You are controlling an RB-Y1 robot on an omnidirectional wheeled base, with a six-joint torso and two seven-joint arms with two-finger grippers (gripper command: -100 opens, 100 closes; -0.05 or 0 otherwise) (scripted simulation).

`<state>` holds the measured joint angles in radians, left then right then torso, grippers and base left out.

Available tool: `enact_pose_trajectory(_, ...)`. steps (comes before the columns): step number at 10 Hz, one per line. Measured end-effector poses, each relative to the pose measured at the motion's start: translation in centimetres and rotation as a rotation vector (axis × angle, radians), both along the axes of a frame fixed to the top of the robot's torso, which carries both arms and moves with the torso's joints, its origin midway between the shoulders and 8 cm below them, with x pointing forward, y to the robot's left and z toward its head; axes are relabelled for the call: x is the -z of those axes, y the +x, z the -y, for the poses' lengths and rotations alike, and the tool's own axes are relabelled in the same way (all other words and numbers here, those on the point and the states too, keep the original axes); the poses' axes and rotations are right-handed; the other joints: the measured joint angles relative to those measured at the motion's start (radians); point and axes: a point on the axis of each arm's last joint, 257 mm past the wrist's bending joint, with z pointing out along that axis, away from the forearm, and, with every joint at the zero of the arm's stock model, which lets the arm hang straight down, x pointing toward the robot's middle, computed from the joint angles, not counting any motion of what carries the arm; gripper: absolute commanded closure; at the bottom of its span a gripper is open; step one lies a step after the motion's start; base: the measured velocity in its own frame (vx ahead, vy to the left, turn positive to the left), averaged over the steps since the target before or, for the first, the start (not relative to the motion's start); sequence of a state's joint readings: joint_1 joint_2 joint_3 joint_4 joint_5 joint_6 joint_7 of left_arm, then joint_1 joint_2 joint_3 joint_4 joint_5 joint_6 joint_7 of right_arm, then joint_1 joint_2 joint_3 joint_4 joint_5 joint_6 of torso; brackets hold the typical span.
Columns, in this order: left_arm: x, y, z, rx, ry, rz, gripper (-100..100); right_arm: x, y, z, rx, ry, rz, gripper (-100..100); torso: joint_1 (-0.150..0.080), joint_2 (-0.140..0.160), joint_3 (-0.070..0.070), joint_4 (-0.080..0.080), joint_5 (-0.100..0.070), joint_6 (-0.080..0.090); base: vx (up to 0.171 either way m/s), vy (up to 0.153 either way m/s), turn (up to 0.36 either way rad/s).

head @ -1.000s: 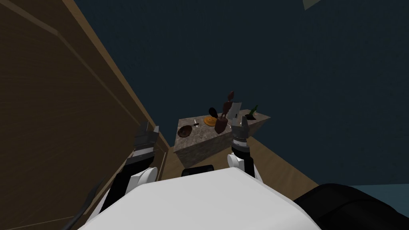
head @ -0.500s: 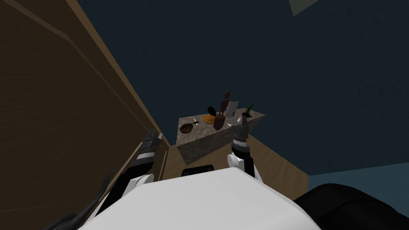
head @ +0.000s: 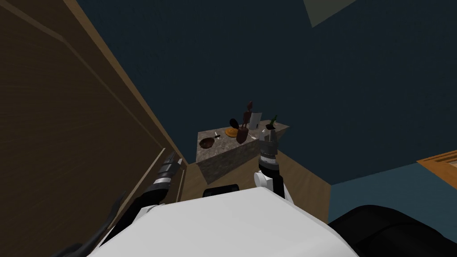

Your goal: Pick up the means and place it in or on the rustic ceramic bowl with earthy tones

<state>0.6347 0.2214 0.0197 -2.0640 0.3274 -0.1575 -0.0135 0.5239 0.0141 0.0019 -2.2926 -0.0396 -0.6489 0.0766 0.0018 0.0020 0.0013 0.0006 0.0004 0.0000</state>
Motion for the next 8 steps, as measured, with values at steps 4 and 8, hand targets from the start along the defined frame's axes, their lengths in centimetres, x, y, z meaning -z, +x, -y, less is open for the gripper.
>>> enact_pose_trajectory(4,6.9,-2.1,-2.7,-0.007,-0.049,-0.193,-100,0.0,0.0,0.0,0.000,0.000,0.000,0,0.000,0.000,0.000,0.000,0.000,0.000,-0.026,0.006,-0.128)
enact_pose_trajectory(8,13.5,-5.7,-5.8,-0.035,-0.093,-0.394,-100,0.0,0.0,0.0,0.000,0.000,0.000,0,-0.001,-0.002,-0.001,0.000,0.000,0.000,-0.010,0.000,-0.177)
